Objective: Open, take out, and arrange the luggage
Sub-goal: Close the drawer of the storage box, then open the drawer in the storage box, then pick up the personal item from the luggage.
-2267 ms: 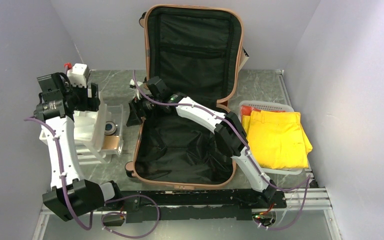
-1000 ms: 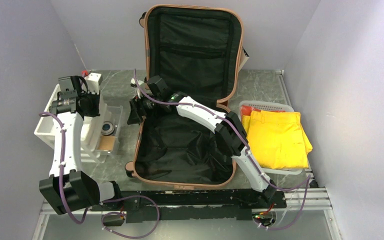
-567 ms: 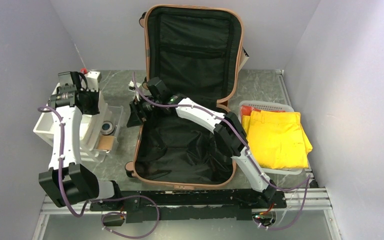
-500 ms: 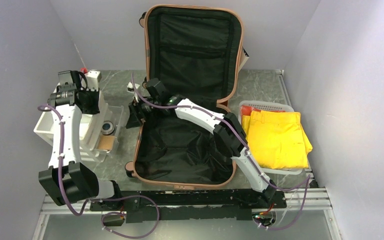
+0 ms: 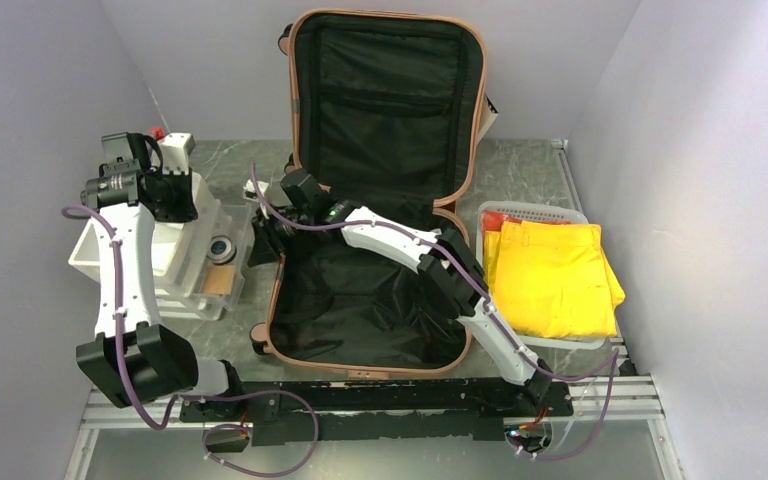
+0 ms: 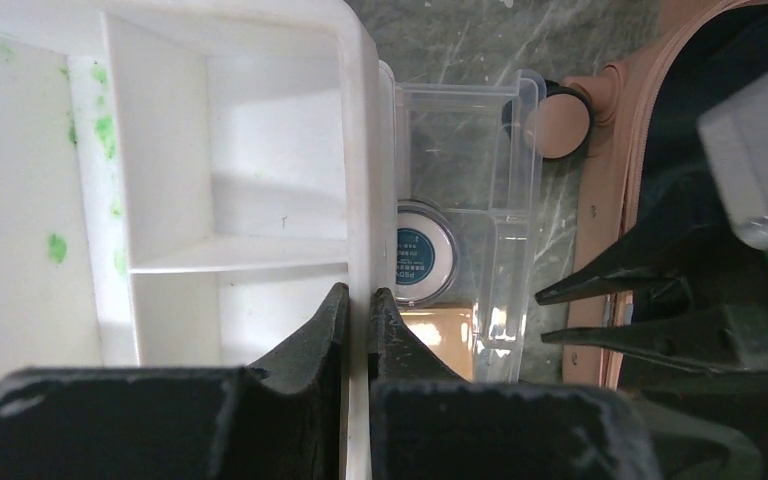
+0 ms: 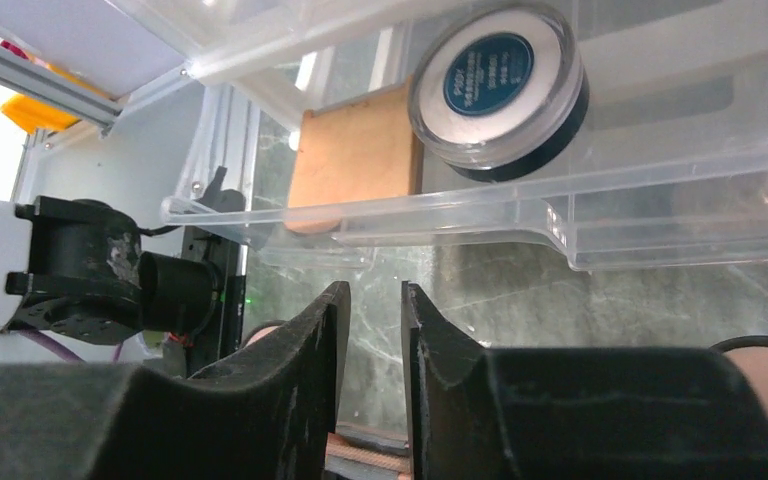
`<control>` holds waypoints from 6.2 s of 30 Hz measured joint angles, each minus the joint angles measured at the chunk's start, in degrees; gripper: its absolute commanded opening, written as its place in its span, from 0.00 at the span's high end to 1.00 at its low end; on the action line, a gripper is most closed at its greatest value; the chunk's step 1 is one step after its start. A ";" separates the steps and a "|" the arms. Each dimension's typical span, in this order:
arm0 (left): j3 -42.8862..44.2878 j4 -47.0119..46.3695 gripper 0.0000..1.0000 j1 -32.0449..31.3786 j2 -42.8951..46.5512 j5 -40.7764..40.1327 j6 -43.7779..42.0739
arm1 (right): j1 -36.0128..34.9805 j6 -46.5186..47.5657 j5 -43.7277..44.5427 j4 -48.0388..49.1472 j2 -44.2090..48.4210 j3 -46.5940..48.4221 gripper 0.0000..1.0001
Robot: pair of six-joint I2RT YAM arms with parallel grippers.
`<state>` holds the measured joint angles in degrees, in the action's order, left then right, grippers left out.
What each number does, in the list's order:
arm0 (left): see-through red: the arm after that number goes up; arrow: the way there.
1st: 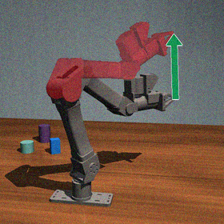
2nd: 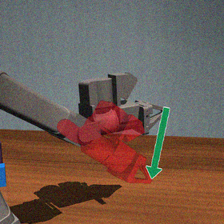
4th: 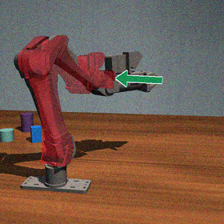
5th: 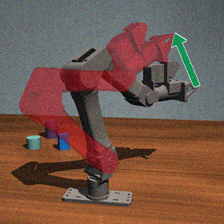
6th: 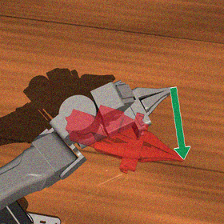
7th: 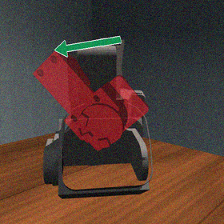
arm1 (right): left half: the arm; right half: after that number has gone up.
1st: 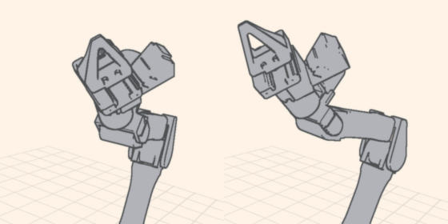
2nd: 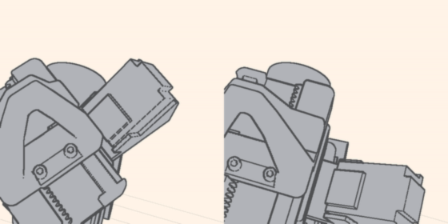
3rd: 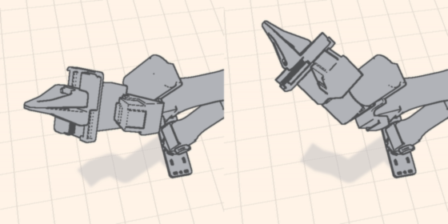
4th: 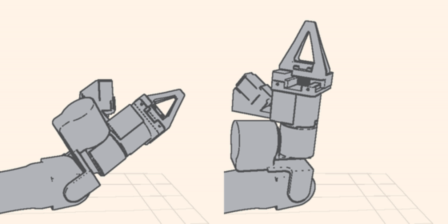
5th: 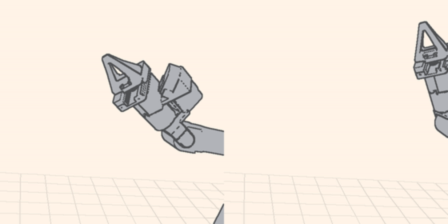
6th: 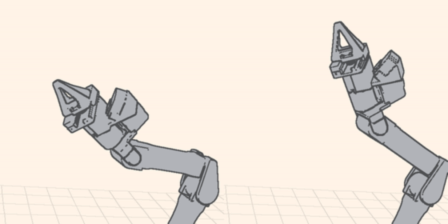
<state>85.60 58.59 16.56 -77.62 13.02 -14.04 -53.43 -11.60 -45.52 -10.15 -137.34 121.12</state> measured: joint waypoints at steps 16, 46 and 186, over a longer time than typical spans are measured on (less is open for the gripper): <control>1.68 2.25 0.95 2.51 0.00 4.55 -0.20 | -2.54 -2.45 0.96 2.62 -7.17 7.78 0.85; 13.35 8.17 0.95 3.08 0.00 10.58 2.80 | 2.27 -5.66 0.20 0.79 -0.28 7.72 0.43; 0.98 -4.70 0.95 4.48 7.74 8.87 2.69 | 22.62 38.03 48.54 -22.45 45.07 -59.82 0.18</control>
<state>86.59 53.89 21.04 -69.89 21.89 -11.35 -30.81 26.44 3.03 -32.60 -92.27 61.30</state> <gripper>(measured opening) 0.087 0.848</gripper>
